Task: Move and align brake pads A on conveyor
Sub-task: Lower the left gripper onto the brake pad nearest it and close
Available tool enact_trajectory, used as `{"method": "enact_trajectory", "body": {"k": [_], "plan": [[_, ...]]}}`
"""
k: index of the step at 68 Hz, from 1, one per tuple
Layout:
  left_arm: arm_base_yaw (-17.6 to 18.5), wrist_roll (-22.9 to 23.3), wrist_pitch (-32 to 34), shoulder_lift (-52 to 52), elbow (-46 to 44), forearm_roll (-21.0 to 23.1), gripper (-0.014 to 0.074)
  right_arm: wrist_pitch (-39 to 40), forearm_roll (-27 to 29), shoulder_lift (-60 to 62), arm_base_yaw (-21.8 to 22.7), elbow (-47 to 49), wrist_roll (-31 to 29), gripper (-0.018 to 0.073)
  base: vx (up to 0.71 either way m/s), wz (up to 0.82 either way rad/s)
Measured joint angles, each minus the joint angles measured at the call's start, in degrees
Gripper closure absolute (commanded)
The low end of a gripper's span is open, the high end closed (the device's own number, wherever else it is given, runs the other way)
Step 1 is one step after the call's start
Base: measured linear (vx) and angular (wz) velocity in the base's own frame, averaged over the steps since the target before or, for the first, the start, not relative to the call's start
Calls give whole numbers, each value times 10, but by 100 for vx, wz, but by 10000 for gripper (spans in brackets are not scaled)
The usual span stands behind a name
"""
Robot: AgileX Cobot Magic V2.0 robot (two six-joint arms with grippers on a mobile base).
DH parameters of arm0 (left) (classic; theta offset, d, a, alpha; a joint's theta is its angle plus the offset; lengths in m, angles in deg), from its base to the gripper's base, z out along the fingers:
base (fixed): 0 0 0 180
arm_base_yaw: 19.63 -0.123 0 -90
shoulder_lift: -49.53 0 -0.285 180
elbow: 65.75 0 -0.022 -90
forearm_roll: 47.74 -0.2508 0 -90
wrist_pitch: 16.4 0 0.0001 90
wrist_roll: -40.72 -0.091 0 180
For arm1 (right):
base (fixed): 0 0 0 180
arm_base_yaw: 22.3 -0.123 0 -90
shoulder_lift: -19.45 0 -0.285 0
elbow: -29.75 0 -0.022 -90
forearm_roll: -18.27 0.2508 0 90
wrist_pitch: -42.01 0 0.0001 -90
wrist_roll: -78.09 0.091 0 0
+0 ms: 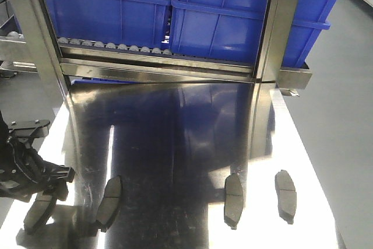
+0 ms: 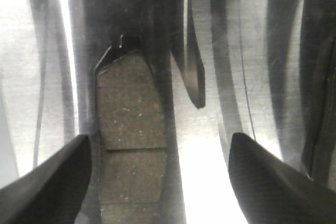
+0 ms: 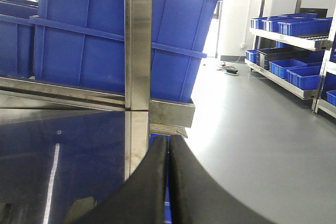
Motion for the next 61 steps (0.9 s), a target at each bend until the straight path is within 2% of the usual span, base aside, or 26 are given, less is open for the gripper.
{"method": "enact_trajectory", "body": {"k": [29,35,40,47,61], "plan": [[0,0,6,-28,7,-2,85,0,0,0,0,0,0,571,0,0],[0,0,7,-28,7,-2,108,0,0,0,0,0,0,571,0,0],[0,0,7,-28,7,-4,153,0,0,0,0,0,0,571,0,0],[0,0,10,-28,7,-6,259,0,0,0,0,0,0,571,0,0],[0,0,8,-31,7,-24,514,0,0,0,0,0,0,571,0,0]]}}
